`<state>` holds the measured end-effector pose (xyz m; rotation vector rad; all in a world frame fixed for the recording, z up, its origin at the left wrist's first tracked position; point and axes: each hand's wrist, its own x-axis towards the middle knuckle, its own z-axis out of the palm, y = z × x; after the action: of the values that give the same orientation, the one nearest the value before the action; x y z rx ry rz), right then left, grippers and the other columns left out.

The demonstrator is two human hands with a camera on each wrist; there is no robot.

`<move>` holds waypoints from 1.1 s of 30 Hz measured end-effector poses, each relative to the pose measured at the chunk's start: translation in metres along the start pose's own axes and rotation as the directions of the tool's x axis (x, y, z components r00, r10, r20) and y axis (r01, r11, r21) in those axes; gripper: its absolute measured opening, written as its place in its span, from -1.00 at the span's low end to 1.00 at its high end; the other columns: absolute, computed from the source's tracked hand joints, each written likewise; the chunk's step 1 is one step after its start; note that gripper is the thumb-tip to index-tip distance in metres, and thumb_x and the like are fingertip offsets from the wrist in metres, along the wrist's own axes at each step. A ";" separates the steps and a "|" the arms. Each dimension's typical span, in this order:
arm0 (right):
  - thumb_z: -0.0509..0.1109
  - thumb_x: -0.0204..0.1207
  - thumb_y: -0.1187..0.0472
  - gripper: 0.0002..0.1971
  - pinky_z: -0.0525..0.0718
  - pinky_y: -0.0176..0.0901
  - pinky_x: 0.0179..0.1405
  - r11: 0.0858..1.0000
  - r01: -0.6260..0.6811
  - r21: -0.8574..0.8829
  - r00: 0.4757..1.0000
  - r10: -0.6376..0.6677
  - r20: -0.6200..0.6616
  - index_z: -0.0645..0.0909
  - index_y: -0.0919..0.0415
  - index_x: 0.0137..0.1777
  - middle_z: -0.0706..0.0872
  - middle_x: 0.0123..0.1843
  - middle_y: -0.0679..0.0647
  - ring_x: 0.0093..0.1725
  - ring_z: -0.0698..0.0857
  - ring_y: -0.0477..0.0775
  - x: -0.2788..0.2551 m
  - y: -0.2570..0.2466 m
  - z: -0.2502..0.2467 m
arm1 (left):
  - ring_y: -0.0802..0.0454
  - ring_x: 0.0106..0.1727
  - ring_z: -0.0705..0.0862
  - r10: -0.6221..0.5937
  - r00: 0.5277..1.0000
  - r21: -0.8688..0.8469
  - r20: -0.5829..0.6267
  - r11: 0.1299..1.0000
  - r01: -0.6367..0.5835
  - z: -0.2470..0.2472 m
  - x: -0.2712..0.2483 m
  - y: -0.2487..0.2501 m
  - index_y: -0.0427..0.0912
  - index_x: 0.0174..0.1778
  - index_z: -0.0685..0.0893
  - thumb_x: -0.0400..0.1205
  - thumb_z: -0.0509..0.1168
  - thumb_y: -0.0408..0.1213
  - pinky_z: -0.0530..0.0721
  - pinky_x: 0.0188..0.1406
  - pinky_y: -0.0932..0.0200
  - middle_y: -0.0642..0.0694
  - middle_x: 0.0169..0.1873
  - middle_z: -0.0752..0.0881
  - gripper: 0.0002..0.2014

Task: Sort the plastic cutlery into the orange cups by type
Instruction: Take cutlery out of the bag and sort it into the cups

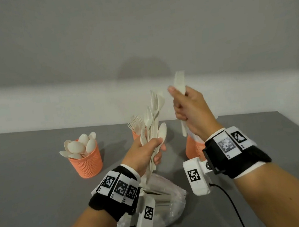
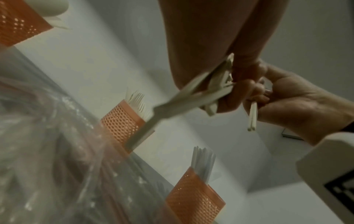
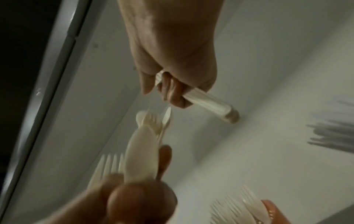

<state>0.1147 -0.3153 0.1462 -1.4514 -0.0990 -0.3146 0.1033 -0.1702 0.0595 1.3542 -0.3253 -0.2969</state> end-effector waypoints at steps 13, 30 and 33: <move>0.35 0.53 0.27 -0.97 0.30 -0.32 -0.64 0.993 -0.076 -0.089 0.986 0.089 0.143 0.57 0.22 -0.07 0.52 -0.37 0.09 -0.50 0.40 -0.08 -0.009 0.006 0.010 | 0.11 -0.65 0.35 0.003 0.987 -0.003 0.161 1.000 -0.003 -0.006 -0.005 0.004 -0.23 -0.12 0.52 0.57 0.24 -0.16 0.42 -0.62 0.27 -0.10 -0.44 0.55 -0.81; 0.24 0.64 0.21 -0.90 0.41 -0.40 -0.57 1.000 -0.002 0.018 0.994 0.000 0.113 0.51 0.23 -0.06 0.58 -0.35 -0.09 -0.49 0.50 -0.23 -0.012 0.012 0.011 | 0.15 -0.63 0.37 -0.039 0.994 -0.110 0.105 0.993 0.051 -0.015 0.001 0.008 -0.20 0.09 0.54 0.54 0.18 0.01 0.43 -0.62 0.29 -0.02 -0.42 0.59 -0.63; 0.13 0.69 0.15 -0.86 0.62 -0.34 -0.35 0.997 0.082 0.014 0.995 -0.083 0.050 0.48 0.14 -0.04 0.70 -0.17 0.04 -0.32 0.65 -0.16 -0.006 0.003 0.008 | 0.16 -0.63 0.42 -0.046 0.996 -0.131 0.075 0.990 0.056 -0.015 0.002 0.010 -0.20 -0.14 0.54 0.59 0.24 -0.01 0.47 -0.64 0.29 0.00 -0.46 0.62 -0.72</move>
<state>0.1103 -0.3066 0.1426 -1.4464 -0.2019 -0.3440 0.1109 -0.1557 0.0670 1.2242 -0.3250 -0.4038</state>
